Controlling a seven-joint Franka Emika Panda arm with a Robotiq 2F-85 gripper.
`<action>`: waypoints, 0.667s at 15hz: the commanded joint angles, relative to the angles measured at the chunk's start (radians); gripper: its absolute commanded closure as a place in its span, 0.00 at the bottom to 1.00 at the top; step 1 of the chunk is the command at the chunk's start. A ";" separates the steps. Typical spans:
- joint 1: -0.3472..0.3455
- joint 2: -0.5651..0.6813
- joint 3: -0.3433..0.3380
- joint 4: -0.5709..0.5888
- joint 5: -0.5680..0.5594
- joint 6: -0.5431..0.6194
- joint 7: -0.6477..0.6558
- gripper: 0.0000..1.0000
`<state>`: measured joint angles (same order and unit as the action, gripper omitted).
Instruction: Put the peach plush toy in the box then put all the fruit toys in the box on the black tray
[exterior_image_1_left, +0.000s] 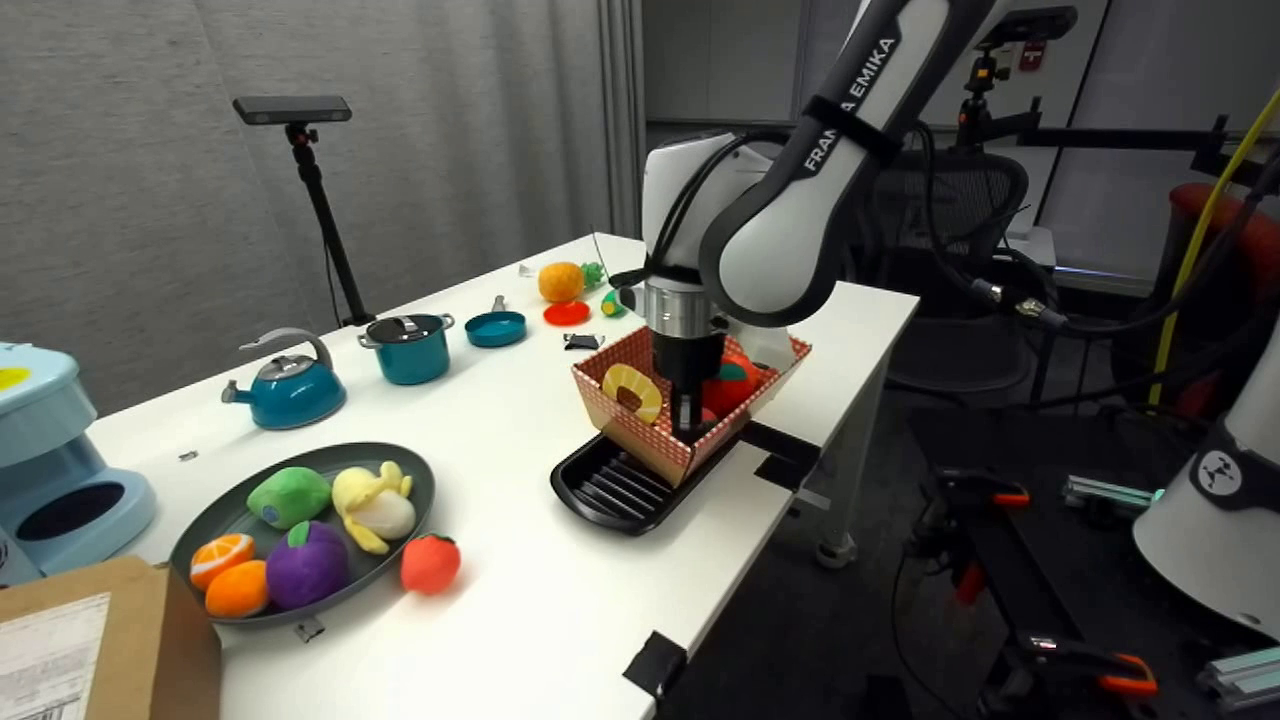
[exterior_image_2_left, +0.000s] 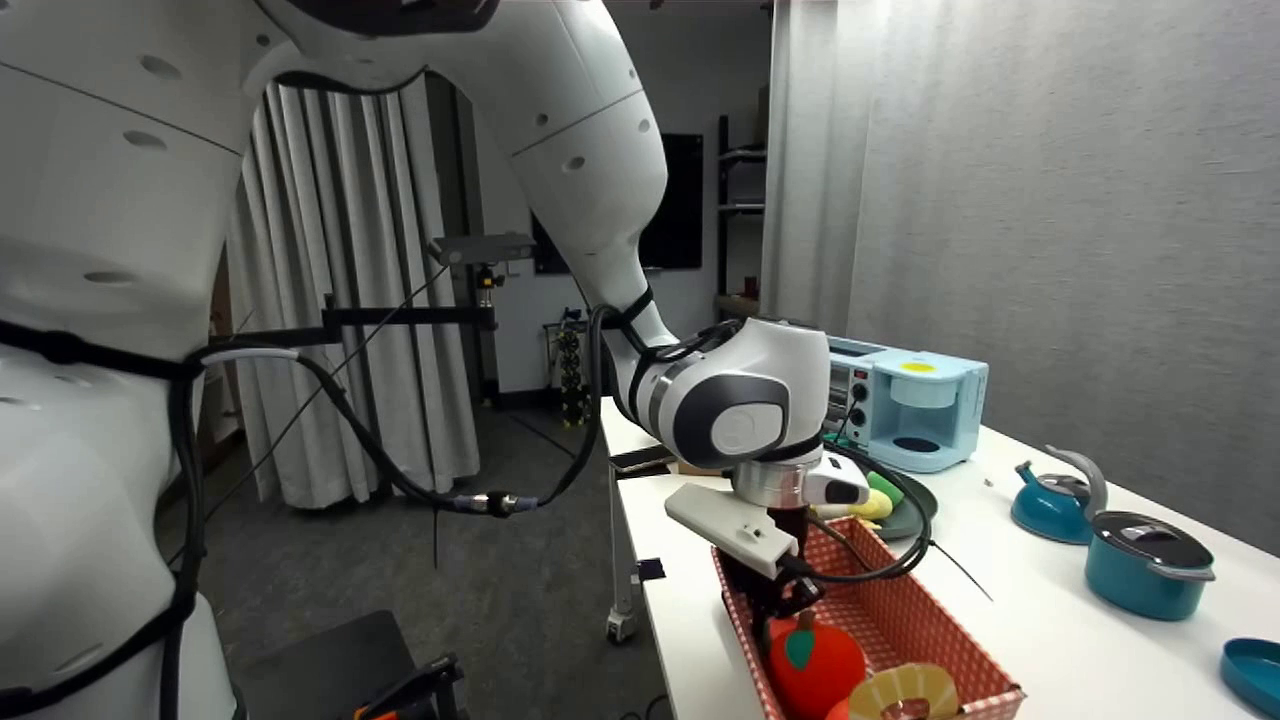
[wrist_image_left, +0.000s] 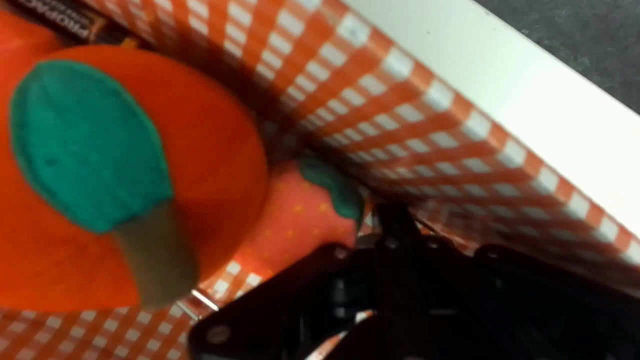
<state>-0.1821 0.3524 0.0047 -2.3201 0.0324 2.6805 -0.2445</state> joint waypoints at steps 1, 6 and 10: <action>0.034 -0.075 -0.049 -0.114 -0.048 -0.014 0.049 1.00; 0.038 -0.128 -0.082 -0.171 -0.070 -0.026 0.074 1.00; 0.017 -0.222 -0.099 -0.171 -0.056 -0.067 0.046 1.00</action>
<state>-0.1634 0.2424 -0.0715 -2.4659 -0.0112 2.6702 -0.2075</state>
